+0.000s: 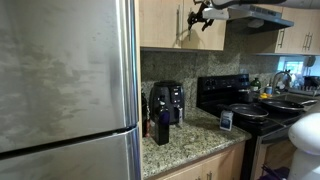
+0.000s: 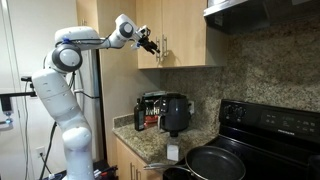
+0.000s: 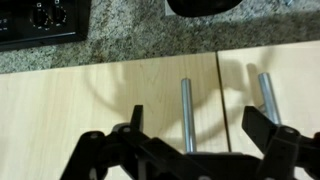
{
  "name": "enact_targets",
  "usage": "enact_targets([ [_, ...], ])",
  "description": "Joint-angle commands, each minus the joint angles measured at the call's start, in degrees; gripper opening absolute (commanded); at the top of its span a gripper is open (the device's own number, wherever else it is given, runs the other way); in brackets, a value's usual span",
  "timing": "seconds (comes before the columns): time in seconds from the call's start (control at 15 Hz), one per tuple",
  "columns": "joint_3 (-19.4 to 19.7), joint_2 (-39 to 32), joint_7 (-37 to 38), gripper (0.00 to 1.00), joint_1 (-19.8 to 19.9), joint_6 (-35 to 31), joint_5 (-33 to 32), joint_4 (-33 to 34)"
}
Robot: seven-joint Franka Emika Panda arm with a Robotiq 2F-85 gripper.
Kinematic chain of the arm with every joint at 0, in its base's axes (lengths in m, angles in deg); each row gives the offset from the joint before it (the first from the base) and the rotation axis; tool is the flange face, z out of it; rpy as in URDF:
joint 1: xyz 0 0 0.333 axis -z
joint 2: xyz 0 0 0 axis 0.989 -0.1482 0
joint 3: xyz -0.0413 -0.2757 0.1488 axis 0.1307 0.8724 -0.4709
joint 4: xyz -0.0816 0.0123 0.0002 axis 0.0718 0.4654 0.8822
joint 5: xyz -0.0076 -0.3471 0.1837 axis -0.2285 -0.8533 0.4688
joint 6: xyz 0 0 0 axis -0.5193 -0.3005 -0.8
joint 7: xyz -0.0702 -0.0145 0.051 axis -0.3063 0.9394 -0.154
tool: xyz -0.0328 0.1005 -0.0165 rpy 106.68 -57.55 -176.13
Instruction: Open the right cabinet door
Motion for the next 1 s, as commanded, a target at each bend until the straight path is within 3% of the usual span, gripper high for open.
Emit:
enact_targets([
  [0.0, -1.9, -9.8, 8.6, 1.0, 2.4, -4.0, -9.0, 8.7],
  [0.07, 0.5, -5.4, 5.4, 1.0, 0.0, -3.5, -6.0, 3.4],
  [0.2, 1.0, -9.1, 8.0, 1.0, -0.5, -4.0, -8.5, 6.5],
  [0.67, 1.3, -11.6, 14.8, 1.0, 0.4, -4.1, -20.9, 8.9],
  [0.73, 1.4, -11.6, 15.3, 0.75, 0.1, -3.7, -21.8, 8.7],
  [0.93, 1.8, -11.2, 16.1, 0.6, -0.6, -2.7, -22.8, 8.0],
])
